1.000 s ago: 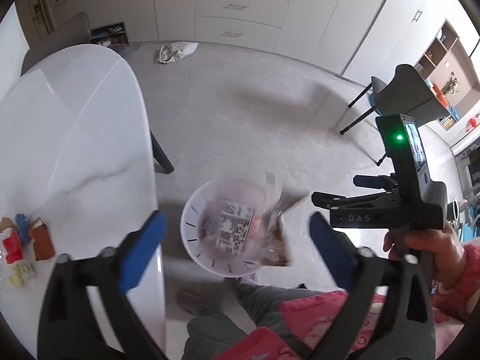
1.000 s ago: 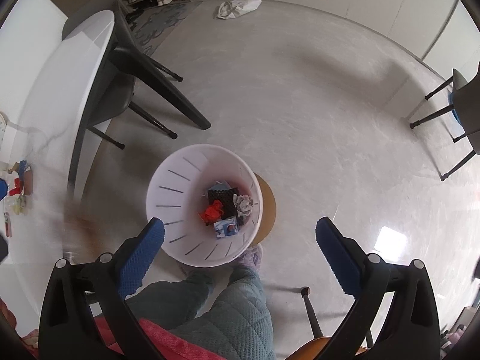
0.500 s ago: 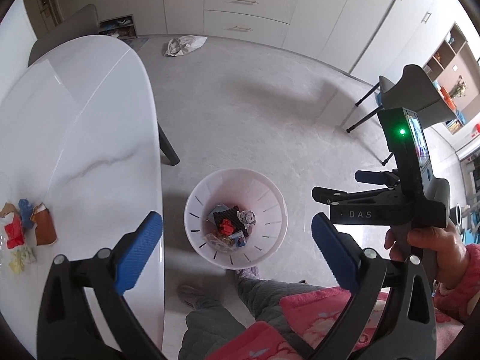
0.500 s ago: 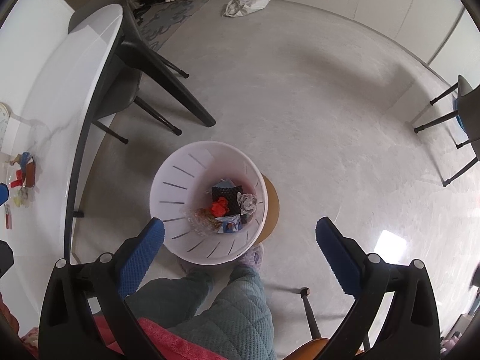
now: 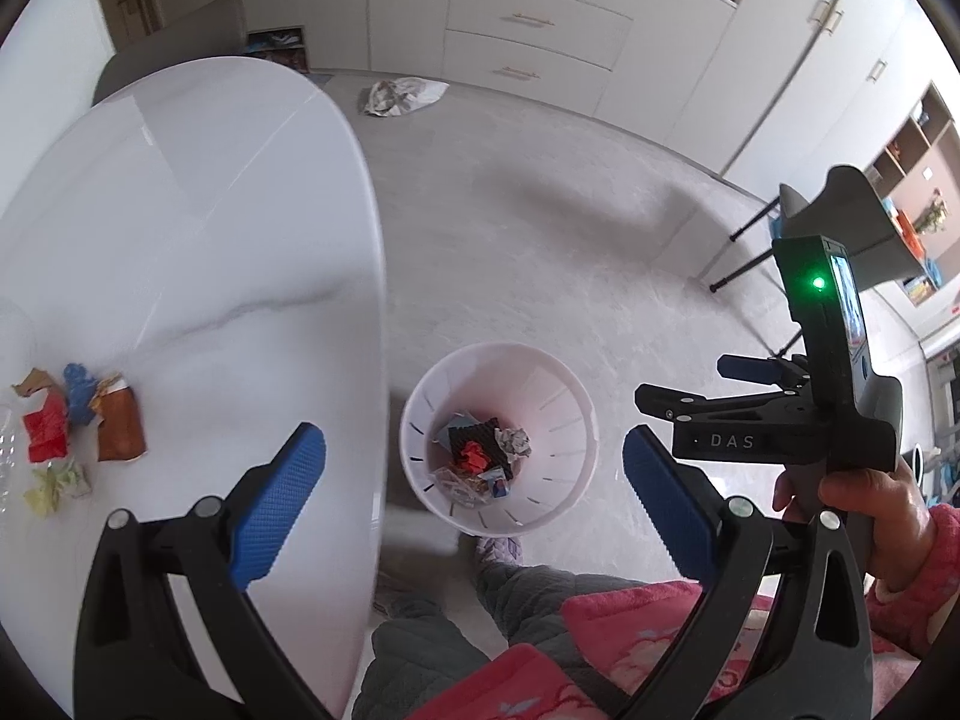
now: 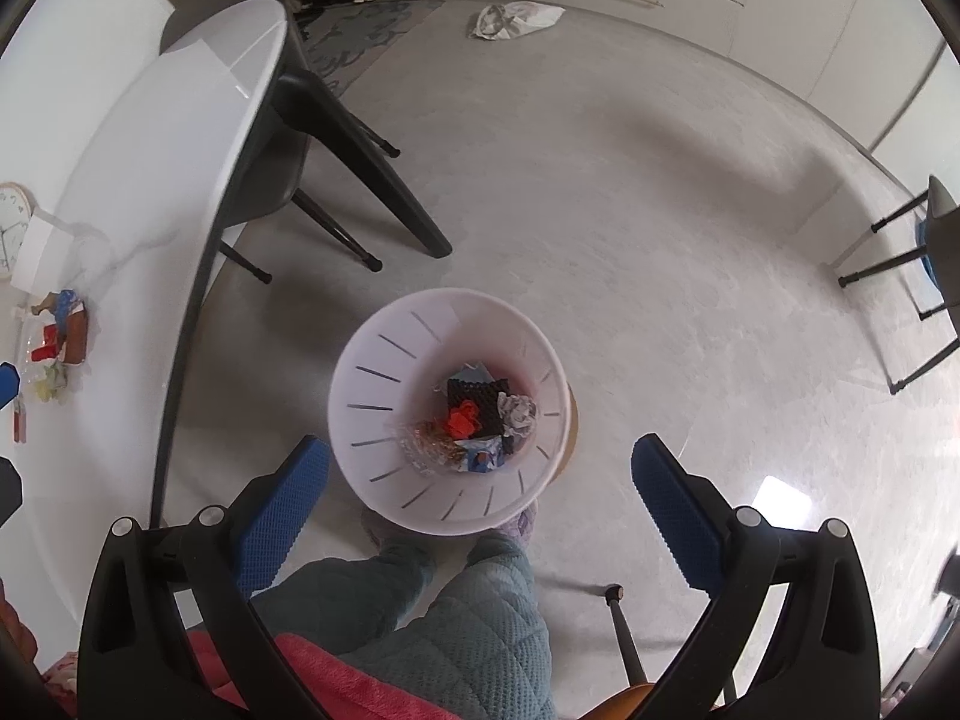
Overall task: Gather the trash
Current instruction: 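Move both tools back over the table toward the plastic bottle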
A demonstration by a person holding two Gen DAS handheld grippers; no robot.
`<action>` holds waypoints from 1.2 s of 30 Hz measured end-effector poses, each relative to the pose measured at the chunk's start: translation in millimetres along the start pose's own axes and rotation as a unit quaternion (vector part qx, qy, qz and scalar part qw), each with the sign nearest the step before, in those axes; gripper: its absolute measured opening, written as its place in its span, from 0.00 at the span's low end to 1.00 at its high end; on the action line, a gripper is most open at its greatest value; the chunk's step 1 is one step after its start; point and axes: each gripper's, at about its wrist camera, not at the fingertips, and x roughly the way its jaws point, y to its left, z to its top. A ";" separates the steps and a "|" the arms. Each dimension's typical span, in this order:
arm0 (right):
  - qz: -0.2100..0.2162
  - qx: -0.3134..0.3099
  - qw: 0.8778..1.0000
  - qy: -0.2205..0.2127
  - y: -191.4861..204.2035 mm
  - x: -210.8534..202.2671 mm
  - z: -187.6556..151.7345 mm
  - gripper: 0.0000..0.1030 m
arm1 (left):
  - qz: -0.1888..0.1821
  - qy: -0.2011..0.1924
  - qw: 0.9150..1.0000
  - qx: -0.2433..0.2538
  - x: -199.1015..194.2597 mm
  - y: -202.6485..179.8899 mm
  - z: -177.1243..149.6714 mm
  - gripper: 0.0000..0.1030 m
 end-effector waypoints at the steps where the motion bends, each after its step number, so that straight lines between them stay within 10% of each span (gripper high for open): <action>1: 0.001 -0.005 1.000 -0.001 5.3 -0.4 2.1 0.97 | 0.003 -0.002 1.000 -0.004 -1.8 4.7 -2.2 0.92; 11: 0.029 -0.078 0.997 0.005 86.6 10.9 16.5 0.97 | 0.062 -0.021 0.993 -0.101 -32.4 84.6 -31.3 0.92; 23: 0.065 -0.193 0.979 0.024 212.4 27.2 19.4 0.97 | 0.131 -0.039 0.960 -0.245 -70.7 205.3 -87.8 0.92; 36: 0.077 -0.264 0.961 0.041 307.4 39.5 17.9 0.97 | 0.210 -0.014 0.958 -0.193 -74.1 316.7 -108.1 0.92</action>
